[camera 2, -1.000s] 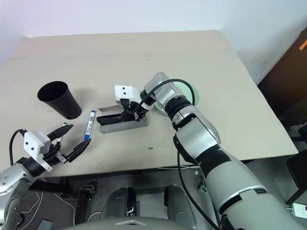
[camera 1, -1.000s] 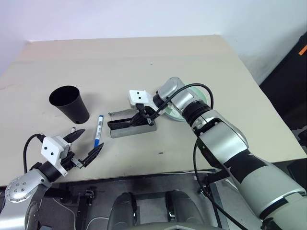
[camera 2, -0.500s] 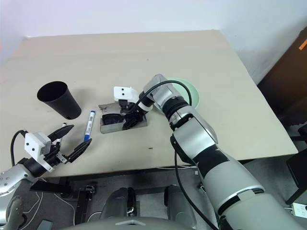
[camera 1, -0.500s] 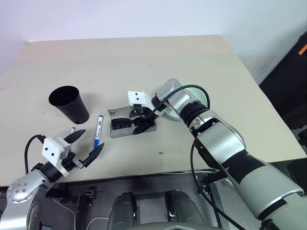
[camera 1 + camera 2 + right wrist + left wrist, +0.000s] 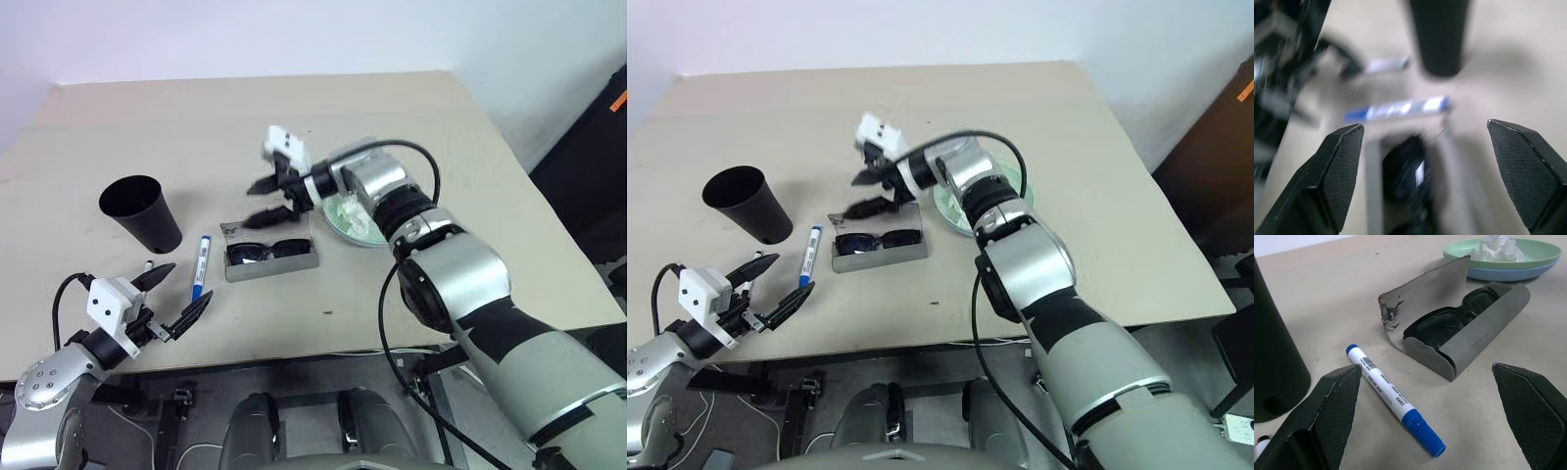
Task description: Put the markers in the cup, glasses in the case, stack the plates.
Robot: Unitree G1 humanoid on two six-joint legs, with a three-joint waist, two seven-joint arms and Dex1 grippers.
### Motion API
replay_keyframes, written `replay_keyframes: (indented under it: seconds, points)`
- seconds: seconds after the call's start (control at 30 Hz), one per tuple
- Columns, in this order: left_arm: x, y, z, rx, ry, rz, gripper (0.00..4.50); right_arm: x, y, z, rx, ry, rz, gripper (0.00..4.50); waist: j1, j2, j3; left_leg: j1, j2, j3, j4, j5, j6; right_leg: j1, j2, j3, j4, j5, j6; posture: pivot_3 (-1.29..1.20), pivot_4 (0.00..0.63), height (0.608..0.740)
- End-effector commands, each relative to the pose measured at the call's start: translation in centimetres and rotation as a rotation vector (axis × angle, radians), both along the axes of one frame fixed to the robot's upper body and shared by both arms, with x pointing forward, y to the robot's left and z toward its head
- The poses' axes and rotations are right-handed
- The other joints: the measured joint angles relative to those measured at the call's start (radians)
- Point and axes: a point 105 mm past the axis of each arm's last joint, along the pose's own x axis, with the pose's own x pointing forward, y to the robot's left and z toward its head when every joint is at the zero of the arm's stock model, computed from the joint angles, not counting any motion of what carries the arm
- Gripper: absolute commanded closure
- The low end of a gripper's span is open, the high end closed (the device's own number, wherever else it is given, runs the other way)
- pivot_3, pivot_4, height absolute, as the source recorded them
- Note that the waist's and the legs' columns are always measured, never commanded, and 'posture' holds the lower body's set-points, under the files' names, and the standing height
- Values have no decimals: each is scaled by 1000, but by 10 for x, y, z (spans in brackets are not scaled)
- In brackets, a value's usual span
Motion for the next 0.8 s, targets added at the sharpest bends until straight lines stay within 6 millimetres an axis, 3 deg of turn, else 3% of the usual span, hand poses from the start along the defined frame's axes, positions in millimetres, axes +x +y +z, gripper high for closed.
replay_keyframes:
  seconds: [0.03,0.13,0.3,0.4,0.7,0.8]
  points:
    - [0,0,7,17,-37,-4,0,12,0,10,64,-43,-107,260,-1,0,0,0,0,0,0,0,0,0,0,0,0,0,0,0,150,726]
    - [1,-1,7,15,-38,-6,0,22,2,9,106,-63,-211,260,-1,0,0,0,0,0,0,0,0,0,0,0,0,0,0,0,150,726]
    - [1,-1,7,15,-40,-5,0,20,6,6,117,-43,-214,260,-1,0,0,0,0,0,0,0,0,0,0,0,0,1,1,0,150,726]
    - [1,-1,7,14,-41,0,0,20,8,0,103,-43,-215,804,-1,0,0,0,0,0,0,0,0,0,1,0,0,1,2,0,150,726]
    - [1,-1,6,17,-45,8,0,31,5,-15,73,-12,-362,3910,-1,0,0,0,0,0,0,0,0,0,1,0,0,1,2,0,150,726]
    - [0,-1,7,19,-47,10,0,37,1,-32,26,-7,-438,3910,-1,0,0,0,0,0,0,0,0,0,1,0,0,1,2,0,150,726]
